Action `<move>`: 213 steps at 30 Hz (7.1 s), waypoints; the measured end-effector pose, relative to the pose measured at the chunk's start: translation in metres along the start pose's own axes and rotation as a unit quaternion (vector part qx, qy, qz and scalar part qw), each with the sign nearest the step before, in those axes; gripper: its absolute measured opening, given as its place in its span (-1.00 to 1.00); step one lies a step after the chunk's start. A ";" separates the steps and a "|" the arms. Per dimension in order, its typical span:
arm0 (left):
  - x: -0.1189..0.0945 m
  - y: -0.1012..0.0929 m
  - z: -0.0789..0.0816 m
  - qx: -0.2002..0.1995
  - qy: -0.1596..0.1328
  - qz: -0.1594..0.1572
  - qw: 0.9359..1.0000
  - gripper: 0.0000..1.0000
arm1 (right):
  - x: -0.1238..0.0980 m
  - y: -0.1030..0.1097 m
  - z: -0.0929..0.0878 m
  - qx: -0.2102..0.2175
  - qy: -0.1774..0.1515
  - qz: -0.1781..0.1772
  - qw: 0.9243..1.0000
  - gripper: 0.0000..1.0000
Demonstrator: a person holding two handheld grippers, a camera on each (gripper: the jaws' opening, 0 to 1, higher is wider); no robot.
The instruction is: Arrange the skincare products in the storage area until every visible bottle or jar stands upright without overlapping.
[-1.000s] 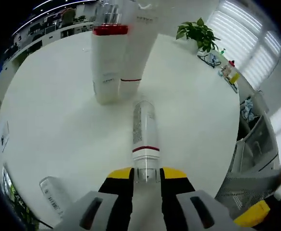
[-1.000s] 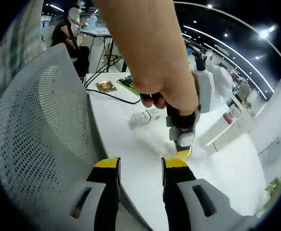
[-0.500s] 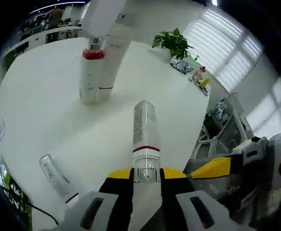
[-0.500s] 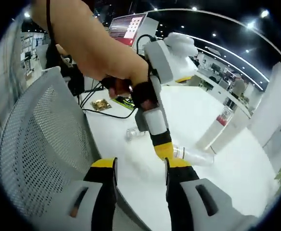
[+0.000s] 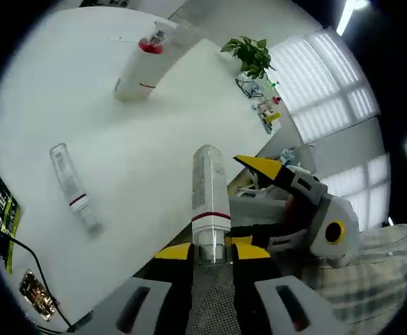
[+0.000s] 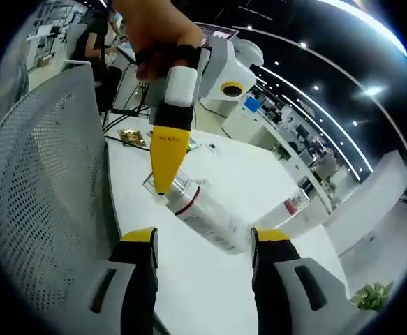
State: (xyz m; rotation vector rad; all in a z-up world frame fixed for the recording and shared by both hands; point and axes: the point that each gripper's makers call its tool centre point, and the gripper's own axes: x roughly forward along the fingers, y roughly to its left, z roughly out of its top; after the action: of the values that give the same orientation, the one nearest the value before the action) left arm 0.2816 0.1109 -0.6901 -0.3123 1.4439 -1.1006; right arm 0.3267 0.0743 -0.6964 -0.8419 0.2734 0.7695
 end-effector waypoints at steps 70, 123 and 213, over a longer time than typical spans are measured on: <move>0.043 -0.057 0.131 0.407 -0.236 0.181 0.863 -0.58 | -0.042 -0.105 0.009 0.514 -0.112 0.010 0.850 -0.60; -0.080 0.103 0.024 0.125 -0.274 0.333 0.893 -0.09 | 0.114 -0.180 -0.093 0.401 0.009 -0.116 0.909 -0.65; -0.033 0.010 0.095 0.124 -0.191 0.037 0.973 -0.18 | 0.035 -0.040 0.030 0.279 -0.080 0.102 0.952 -0.62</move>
State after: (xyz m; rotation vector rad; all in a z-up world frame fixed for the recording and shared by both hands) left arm 0.3770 0.0994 -0.6593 -0.2708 0.9592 -1.0784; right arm 0.3775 0.0973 -0.6719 -0.2165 0.4122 0.8895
